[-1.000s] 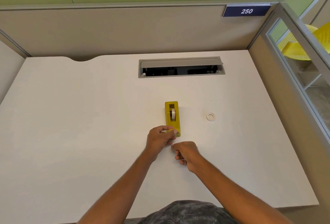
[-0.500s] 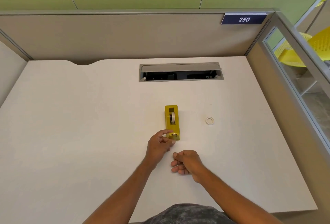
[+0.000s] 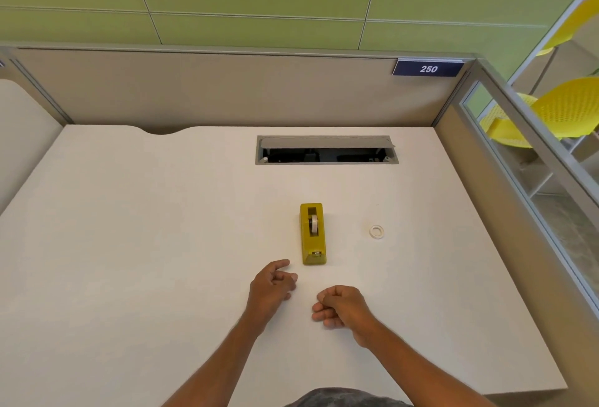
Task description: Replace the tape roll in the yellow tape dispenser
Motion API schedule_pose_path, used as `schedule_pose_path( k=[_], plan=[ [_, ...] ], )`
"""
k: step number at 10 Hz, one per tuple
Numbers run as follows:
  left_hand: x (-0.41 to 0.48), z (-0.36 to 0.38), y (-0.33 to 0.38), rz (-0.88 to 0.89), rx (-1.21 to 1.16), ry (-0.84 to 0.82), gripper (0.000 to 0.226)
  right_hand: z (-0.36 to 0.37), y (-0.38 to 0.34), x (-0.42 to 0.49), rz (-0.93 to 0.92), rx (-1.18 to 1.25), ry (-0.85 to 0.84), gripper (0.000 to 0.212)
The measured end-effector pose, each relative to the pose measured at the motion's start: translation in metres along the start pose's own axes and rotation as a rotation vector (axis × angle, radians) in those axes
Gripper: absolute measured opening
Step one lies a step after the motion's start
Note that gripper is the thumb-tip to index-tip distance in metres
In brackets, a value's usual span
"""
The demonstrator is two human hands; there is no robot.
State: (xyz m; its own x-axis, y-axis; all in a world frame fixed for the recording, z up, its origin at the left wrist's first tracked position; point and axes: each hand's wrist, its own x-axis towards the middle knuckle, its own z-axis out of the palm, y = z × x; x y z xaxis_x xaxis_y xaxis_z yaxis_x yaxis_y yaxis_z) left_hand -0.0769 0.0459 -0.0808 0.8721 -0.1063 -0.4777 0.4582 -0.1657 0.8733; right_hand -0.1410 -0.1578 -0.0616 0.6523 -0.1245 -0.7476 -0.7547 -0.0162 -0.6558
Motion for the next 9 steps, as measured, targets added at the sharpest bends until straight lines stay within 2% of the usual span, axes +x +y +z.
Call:
schedule_pose_path(
  k=[4,6,7,8,9],
  plan=[
    [-0.025,-0.008,-0.009,0.026,0.114,0.033,0.017,-0.009,0.001,-0.01,-0.012,0.092,0.068,0.015],
    [-0.015,-0.004,0.019,0.012,0.098,0.075,0.009,-0.04,-0.033,-0.001,-0.036,0.106,0.15,0.017],
    [-0.005,-0.005,0.063,0.108,0.166,0.121,0.016,-0.067,-0.084,0.003,-0.194,-0.049,0.248,0.032],
    [0.012,-0.006,0.095,0.172,0.24,0.148,0.029,-0.088,-0.124,0.005,-0.338,-0.331,0.278,0.056],
    [0.028,-0.007,0.153,0.348,0.46,0.187,0.063,-0.112,-0.194,-0.004,-0.538,-0.796,0.221,0.106]
  ],
)
